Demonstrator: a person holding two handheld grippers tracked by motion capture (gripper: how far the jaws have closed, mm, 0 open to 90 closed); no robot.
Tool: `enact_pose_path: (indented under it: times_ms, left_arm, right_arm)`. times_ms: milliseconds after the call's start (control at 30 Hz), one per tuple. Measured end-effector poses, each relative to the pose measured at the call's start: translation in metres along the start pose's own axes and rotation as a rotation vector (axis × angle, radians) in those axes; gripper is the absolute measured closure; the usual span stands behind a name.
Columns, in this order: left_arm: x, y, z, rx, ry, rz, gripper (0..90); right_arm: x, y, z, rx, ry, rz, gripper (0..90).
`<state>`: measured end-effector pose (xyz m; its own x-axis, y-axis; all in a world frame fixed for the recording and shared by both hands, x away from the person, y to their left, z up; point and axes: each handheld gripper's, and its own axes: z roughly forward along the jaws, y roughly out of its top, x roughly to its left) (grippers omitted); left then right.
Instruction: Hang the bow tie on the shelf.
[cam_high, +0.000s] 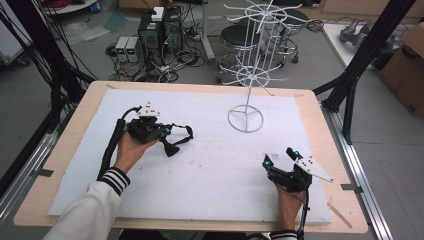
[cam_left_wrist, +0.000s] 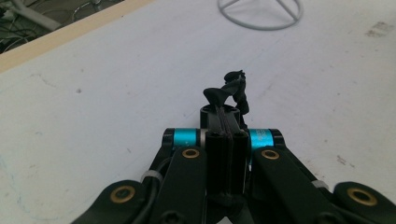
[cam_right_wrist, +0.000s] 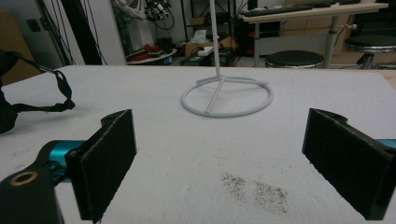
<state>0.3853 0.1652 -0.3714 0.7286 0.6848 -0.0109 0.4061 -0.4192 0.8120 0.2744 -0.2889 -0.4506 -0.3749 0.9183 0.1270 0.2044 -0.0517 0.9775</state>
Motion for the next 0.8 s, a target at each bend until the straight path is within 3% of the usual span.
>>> enact_pose_path:
  times_ms: [200,467,800]
  left_arm:
    - [-0.003,0.005,-0.002,-0.030,0.000,-0.004,89.0]
    - [-0.007,0.016,-0.008,-0.079,-0.032,-0.010,89.0]
    - [-0.021,0.038,-0.013,-0.132,-0.064,0.015,88.9]
  right_arm:
    - [0.000,0.000,0.000,0.000,-0.002,0.001,8.9]
    - [0.000,0.000,0.000,0.000,-0.001,0.002,8.9]
    - [0.000,0.000,-0.001,-0.001,0.000,0.001,8.9]
